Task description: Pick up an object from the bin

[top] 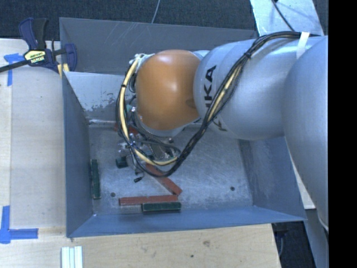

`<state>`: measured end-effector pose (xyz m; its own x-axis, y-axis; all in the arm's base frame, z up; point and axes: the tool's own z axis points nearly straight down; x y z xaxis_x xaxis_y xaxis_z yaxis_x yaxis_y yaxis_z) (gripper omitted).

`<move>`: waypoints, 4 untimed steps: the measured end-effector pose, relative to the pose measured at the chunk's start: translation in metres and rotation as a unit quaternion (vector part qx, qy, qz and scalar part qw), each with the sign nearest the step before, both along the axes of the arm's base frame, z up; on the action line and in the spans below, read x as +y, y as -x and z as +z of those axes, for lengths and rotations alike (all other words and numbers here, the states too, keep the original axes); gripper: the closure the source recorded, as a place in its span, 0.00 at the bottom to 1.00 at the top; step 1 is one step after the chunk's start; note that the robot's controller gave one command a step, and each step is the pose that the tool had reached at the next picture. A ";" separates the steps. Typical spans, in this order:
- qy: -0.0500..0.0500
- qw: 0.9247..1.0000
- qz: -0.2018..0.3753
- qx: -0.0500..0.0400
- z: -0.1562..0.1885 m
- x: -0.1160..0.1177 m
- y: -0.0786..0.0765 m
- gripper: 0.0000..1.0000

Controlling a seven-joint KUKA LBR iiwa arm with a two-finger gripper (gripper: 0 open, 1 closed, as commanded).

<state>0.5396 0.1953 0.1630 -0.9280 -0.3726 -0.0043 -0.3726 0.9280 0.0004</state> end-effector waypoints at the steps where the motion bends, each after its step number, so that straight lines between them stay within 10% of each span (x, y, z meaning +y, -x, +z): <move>1: 0.001 1.000 0.013 0.004 0.053 -0.020 0.006 1.00; 2: 0.000 1.000 0.007 -0.003 0.083 -0.009 0.003 1.00; 4: 0.000 1.000 0.016 -0.002 0.007 0.022 -0.044 1.00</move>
Offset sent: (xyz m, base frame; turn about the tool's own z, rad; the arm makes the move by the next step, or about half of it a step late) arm -0.0054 0.0074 0.0812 -0.0053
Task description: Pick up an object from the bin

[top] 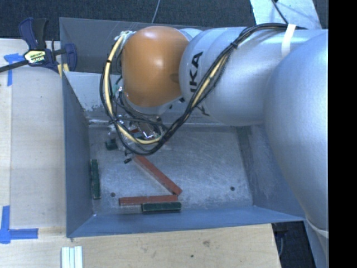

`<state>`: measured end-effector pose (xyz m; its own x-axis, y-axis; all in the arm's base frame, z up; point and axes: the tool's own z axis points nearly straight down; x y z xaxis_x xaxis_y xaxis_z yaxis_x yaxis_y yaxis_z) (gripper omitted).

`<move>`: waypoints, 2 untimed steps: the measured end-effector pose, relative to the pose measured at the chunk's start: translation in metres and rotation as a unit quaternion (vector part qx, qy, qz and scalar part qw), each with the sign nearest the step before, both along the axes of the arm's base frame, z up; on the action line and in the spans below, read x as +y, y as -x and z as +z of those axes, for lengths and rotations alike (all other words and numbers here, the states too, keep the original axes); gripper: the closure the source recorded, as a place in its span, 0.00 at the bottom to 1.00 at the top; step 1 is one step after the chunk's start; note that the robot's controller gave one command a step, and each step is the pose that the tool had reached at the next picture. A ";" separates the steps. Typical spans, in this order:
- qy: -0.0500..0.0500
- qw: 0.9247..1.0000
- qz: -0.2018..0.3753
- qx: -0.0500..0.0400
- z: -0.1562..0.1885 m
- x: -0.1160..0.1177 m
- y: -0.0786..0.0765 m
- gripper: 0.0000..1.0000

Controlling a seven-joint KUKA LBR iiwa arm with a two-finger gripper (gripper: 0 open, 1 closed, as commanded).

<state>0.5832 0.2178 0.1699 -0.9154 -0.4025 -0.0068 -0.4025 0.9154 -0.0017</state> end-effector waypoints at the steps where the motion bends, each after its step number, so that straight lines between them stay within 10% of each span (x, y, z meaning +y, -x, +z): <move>1: -0.001 1.000 0.000 0.007 -0.014 0.000 0.012 1.00; 2: 0.001 1.000 -0.004 0.005 0.044 -0.025 0.021 1.00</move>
Offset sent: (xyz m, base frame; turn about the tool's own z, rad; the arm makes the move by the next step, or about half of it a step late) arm -0.0260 -0.0308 0.0655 0.0062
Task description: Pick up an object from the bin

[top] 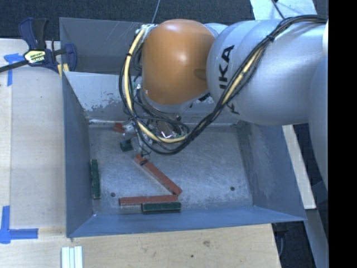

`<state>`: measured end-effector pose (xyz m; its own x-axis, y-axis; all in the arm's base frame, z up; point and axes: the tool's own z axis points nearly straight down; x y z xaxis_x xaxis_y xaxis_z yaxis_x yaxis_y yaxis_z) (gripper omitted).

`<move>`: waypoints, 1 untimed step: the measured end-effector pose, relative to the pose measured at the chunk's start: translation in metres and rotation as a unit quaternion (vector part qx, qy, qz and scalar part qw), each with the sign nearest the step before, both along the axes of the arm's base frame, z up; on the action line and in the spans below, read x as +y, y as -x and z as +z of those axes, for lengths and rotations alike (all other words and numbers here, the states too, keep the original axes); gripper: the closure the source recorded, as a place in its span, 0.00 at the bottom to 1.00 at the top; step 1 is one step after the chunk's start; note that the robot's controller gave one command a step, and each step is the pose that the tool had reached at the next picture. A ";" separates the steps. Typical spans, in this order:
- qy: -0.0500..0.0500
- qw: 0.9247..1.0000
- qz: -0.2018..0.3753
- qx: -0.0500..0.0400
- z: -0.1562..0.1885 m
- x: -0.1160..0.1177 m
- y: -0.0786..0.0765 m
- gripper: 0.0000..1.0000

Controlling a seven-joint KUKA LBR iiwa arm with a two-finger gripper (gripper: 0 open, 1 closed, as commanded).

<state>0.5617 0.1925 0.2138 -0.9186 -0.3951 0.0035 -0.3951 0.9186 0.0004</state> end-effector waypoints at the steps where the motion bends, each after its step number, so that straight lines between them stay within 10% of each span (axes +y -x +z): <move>1: -0.002 1.000 -0.004 -0.004 0.020 0.020 -0.018 1.00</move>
Offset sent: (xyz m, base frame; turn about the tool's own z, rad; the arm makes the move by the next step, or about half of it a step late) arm 0.0000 0.0000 0.0000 0.0000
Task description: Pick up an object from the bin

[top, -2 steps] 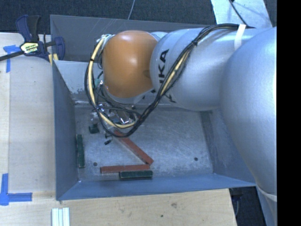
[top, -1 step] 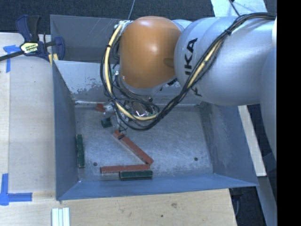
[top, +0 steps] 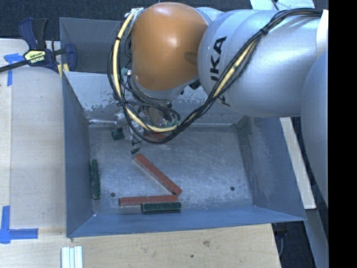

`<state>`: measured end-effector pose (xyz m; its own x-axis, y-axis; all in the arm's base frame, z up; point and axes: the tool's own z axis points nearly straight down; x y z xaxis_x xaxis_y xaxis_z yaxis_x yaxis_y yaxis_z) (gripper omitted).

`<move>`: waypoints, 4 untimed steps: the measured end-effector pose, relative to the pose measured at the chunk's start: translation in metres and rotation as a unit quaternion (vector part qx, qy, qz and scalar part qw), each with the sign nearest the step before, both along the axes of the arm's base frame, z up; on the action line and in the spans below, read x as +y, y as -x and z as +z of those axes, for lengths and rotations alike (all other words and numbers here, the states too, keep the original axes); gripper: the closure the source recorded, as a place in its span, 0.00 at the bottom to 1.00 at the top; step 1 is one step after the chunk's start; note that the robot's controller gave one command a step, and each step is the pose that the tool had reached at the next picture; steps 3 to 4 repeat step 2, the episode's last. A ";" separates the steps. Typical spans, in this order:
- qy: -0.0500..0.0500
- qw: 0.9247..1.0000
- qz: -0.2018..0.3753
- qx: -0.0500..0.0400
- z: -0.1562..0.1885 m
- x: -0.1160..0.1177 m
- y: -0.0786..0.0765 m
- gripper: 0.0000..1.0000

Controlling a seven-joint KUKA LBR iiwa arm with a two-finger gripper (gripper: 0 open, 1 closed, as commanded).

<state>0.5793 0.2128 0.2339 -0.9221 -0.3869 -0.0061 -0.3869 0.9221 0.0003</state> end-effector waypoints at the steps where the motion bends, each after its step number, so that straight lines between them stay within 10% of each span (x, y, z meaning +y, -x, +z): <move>1: 0.000 1.000 0.000 0.000 0.000 0.000 0.000 1.00; 4: 0.000 1.000 -0.016 0.000 -0.020 -0.008 -0.006 1.00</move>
Offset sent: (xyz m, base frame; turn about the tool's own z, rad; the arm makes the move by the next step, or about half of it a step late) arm 0.0097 -0.0141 -0.0369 0.0586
